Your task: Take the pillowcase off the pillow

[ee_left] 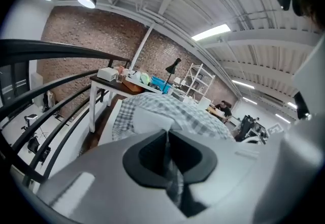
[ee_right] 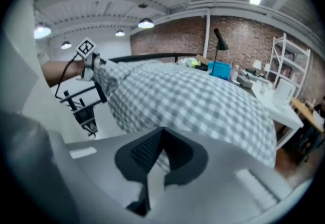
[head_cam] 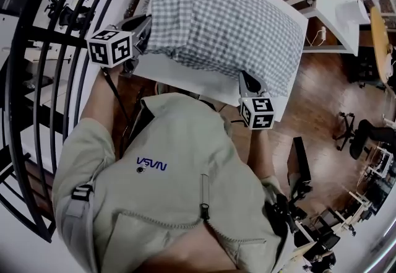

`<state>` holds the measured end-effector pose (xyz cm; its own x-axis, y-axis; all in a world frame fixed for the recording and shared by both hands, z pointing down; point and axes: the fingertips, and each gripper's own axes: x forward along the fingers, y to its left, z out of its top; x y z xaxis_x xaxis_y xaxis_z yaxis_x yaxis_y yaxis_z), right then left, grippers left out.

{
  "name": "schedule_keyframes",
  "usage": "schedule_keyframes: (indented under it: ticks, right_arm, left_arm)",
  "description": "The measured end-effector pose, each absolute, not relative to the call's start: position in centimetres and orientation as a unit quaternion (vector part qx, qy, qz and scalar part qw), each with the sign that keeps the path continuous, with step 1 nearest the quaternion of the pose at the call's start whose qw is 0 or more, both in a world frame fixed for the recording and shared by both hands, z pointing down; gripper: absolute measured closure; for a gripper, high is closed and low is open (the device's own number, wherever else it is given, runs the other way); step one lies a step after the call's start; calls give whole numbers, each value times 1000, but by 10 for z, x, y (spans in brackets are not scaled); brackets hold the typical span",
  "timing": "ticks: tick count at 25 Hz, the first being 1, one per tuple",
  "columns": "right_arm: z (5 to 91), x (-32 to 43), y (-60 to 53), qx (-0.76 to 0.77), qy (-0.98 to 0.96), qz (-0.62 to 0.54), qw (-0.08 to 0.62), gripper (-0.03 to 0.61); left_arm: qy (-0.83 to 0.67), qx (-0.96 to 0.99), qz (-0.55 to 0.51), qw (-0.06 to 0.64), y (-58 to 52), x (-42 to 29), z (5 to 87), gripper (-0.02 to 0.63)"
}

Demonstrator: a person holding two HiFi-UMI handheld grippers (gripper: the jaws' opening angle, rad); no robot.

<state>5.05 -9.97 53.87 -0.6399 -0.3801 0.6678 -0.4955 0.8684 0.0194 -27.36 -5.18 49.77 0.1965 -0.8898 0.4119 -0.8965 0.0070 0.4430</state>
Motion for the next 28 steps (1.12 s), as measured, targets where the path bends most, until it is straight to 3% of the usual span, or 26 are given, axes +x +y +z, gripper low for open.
schedule_keyframes:
  ticks: [2, 4, 5, 11, 13, 15, 28]
  right_arm:
    - [519, 9, -85, 199, -928, 125, 288, 552]
    - [505, -38, -59, 134, -946, 150, 255, 446]
    - [499, -59, -44, 102, -952, 148, 249, 428]
    - [505, -130, 18, -9, -955, 55, 292, 379]
    - [520, -134, 14, 6, -944, 20, 330, 389]
    - [529, -131, 7, 20, -934, -8, 355, 554]
    - [522, -98, 4, -6, -915, -32, 401, 569]
  left_arm:
    - [-617, 715, 11, 330, -51, -256, 503, 597]
    - [-603, 722, 16, 340, -51, -236, 508, 595]
    - [-596, 725, 17, 345, -51, -226, 511, 595]
    - [-556, 738, -15, 382, -58, -170, 516, 591]
    - [-548, 742, -13, 386, -61, -156, 518, 591]
    - [-547, 746, 3, 380, -59, -153, 519, 592]
    - [-573, 730, -24, 372, -52, -195, 494, 595]
